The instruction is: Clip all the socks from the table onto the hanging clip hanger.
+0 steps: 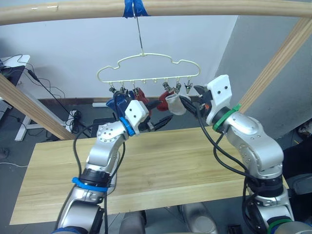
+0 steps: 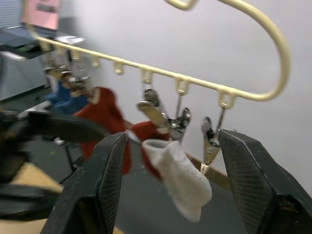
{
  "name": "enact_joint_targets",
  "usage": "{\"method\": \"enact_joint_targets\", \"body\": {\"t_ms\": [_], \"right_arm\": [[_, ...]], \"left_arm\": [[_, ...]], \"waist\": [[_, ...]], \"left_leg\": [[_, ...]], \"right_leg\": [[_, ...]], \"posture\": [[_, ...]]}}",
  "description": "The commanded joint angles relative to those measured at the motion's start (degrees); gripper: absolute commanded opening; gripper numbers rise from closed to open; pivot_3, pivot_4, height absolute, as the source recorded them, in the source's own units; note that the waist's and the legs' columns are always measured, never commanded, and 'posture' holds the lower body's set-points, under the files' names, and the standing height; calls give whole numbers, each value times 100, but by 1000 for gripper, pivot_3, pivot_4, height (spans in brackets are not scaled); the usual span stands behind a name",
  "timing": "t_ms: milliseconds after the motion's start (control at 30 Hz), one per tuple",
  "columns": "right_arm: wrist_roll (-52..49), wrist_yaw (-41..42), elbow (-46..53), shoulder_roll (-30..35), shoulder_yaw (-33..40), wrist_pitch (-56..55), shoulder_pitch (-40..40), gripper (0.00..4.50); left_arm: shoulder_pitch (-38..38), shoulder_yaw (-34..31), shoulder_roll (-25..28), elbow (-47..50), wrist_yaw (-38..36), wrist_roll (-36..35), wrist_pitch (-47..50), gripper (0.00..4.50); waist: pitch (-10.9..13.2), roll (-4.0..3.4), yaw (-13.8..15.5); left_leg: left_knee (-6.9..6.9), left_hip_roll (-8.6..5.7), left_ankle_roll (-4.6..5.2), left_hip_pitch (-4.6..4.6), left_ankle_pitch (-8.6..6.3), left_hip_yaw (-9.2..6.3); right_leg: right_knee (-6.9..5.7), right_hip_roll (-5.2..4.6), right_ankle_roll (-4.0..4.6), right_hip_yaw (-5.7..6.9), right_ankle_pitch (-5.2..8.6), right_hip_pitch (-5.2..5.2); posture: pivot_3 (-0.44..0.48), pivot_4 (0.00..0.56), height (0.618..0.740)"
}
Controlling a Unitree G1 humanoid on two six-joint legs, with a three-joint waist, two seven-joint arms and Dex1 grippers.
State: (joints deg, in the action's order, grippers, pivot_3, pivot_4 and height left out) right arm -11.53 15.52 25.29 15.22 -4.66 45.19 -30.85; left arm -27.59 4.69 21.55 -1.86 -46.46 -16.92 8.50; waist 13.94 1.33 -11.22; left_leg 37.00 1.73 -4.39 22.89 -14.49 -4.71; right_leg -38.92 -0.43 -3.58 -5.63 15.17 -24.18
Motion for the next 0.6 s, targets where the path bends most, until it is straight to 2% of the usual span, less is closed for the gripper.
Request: {"method": "enact_joint_targets", "body": {"t_ms": [33,367,600], "right_arm": [[305,-400,-252,-178,14,-267,-95,3110],[666,-829,-1440,-660,70,-855,-563,3110],[698,-1012,-1765,-890,151,-955,-709,3110]], "left_arm": [[-12,-132,159,459,-106,-191,226,3674],[-32,-130,176,568,3,-126,307,3674],[-21,-95,162,555,8,-72,260,3674]], "waist": [[0,0,7],[0,0,10],[0,0,10]], "left_leg": [[2,0,0,1,0,0],[-1,-1,0,0,0,0],[0,-1,0,1,0,0]], "right_leg": [[0,0,0,0,0,0],[2,-2,10,1,-6,1],[1,-2,11,0,-6,1]], "posture": [[-211,207,730],[-202,202,730],[-202,203,730]]}}
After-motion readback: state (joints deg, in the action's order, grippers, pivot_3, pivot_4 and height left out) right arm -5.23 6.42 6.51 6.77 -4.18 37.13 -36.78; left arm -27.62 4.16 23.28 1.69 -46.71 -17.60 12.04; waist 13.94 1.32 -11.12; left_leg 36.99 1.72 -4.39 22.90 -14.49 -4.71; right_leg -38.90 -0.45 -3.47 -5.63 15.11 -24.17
